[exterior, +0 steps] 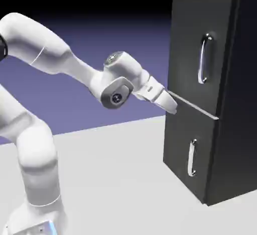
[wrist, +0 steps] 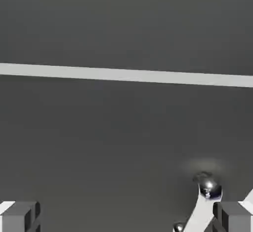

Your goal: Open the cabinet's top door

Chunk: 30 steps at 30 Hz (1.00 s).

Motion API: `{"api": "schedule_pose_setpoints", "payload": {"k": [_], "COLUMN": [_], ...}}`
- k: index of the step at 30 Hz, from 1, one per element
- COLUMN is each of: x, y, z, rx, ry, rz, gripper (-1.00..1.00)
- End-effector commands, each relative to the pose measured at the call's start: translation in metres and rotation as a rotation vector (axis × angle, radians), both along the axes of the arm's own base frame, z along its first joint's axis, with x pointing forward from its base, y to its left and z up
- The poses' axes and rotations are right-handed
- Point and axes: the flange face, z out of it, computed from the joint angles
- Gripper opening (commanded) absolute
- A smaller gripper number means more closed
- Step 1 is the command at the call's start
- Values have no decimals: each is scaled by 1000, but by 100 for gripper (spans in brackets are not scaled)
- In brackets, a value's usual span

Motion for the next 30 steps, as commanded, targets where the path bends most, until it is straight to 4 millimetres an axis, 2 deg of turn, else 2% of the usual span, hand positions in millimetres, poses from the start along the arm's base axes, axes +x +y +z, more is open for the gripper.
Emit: {"api": "schedule_pose_setpoints", "payload": {"k": [1,16,30], "x": [1,-5,-17], "y": [2,26,20], "z": [6,76,115], "rx": [-2,-20,-13], "ry": [-12,-208,-398], "rz": [3,36,41], "gripper": [0,0,0]}}
